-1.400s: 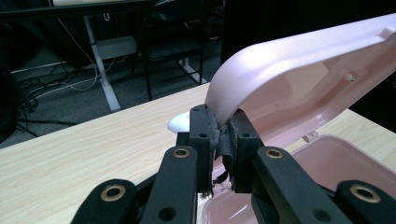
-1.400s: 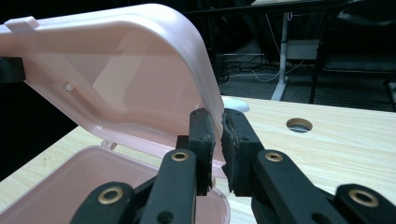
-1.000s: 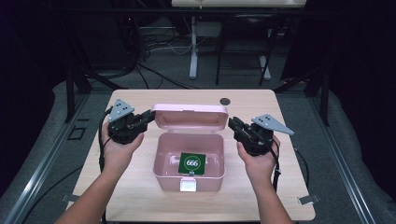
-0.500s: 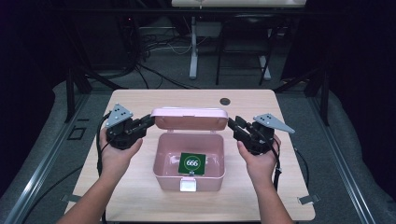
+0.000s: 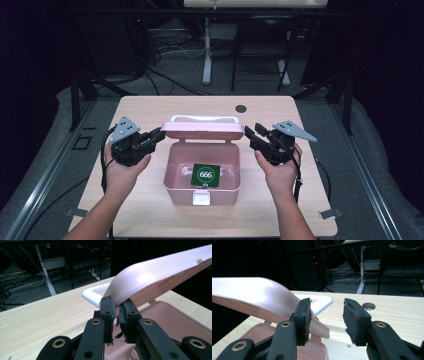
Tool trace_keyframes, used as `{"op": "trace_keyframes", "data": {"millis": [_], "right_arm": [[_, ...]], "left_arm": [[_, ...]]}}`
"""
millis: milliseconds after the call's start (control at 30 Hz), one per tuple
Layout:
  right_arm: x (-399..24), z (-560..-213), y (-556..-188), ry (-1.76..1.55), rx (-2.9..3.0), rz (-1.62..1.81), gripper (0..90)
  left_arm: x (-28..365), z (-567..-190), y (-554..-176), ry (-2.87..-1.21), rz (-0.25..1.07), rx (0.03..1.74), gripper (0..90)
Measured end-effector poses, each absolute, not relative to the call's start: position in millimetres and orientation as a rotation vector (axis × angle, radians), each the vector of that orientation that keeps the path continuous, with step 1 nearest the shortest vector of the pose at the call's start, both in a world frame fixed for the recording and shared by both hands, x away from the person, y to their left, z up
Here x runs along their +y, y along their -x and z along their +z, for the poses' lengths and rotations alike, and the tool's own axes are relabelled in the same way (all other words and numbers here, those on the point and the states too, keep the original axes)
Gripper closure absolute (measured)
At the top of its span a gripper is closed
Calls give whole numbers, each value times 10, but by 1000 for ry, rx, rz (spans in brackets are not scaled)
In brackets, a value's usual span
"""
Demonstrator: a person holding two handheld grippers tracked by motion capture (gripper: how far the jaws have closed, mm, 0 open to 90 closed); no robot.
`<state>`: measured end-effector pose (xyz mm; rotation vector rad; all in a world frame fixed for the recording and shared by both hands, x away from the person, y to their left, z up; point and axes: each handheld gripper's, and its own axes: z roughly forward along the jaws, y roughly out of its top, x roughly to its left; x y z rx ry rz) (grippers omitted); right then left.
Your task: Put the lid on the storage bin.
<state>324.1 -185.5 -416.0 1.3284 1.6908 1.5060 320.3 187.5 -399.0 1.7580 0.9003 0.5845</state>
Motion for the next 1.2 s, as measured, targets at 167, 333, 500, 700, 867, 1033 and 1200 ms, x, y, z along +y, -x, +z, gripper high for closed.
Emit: {"op": "trace_keyframes", "data": {"millis": [167,333,500,700,867,1033,1200], "right_arm": [[-1853,-4162,-3247,-1336,1684,1506,569],[-1862,-4155,-3251,-1337,1685,1514,531],[-1863,-4146,-3256,-1332,1697,1517,512],[-1864,-4150,-3268,-1334,1719,1516,499],[-1862,-4155,-3274,-1334,1736,1518,492],[-1864,-4153,-3268,-1324,1746,1502,497],[-1868,-4156,-3270,-1330,1754,1502,505]], "left_arm": [[1885,-3995,-3174,-1760,573,896,797],[1894,-3998,-3133,-1758,566,887,777],[1897,-4001,-3097,-1765,562,878,755],[1914,-4023,-3046,-1776,544,867,735],[1922,-4043,-3015,-1780,536,860,719],[1925,-4065,-2978,-1786,531,856,705],[1931,-4089,-2945,-1785,523,853,693]]}}
